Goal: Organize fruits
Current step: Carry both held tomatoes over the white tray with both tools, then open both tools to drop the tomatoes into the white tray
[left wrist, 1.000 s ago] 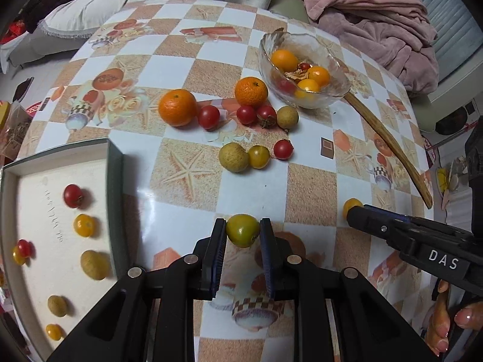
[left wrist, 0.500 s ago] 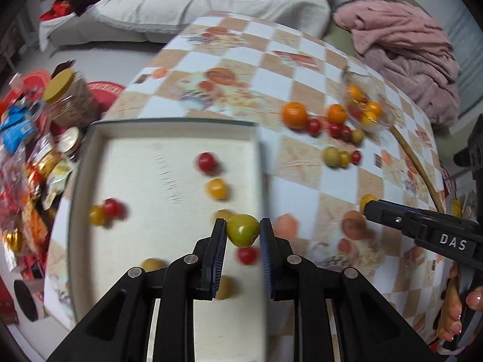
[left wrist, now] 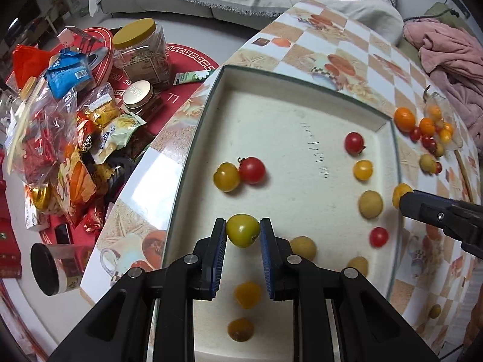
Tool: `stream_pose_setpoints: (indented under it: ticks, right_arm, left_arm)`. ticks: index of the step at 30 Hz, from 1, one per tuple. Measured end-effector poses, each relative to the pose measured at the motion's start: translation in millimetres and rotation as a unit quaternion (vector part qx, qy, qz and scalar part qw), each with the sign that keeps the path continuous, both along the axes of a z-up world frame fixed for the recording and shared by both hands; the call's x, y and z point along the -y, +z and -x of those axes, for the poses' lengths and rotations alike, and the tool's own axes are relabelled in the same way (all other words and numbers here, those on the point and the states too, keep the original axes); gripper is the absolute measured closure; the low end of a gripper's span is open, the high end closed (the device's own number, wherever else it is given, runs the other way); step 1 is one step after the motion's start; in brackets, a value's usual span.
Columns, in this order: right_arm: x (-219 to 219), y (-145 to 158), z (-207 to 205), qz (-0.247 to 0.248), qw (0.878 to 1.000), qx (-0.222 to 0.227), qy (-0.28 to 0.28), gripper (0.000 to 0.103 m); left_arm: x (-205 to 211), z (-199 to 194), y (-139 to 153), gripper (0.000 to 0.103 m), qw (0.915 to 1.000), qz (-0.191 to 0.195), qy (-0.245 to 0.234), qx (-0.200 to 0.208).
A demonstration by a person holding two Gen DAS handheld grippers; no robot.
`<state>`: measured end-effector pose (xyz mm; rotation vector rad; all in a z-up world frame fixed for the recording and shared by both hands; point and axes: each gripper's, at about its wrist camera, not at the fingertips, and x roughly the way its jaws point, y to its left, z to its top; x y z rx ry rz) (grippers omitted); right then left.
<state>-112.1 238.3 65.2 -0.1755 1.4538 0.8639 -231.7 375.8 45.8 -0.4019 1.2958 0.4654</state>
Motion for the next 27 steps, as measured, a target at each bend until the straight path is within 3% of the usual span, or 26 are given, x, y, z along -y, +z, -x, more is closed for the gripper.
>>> stream_pose_setpoints:
  ticks: [6,13,22,23,24,27]
  right_arm:
    - [-28,-15,6,0.018,1.000,-0.001,0.026,0.081]
    - [-52,-28,13,0.049,0.996,0.027,0.070,0.080]
    - [-61,-41,21,0.068,0.991,0.035,0.106,0.075]
    - [-62,-41,22,0.067,0.991,0.033,0.108,0.069]
    - [-61,-40,22,0.068,0.991,0.034,0.110,0.062]
    - [-61,-34,22,0.062,0.992,0.040,0.107,0.054]
  left_arm:
    - [-3,-4,-12,0.079,0.9998,0.000,-0.013,-0.011]
    - [-4,0,-21,0.079,0.9996,0.006,-0.017,-0.023]
    - [-1,-1,-22,0.078,0.9988,0.007,-0.034,-0.034]
    - [-2,0,-22,0.071,0.9989,0.004,-0.032,-0.034]
    - [-3,1,-22,0.050,0.9989,0.000,-0.030,-0.037]
    - [-4,4,-18,0.046,0.9993,-0.003,-0.026,-0.027]
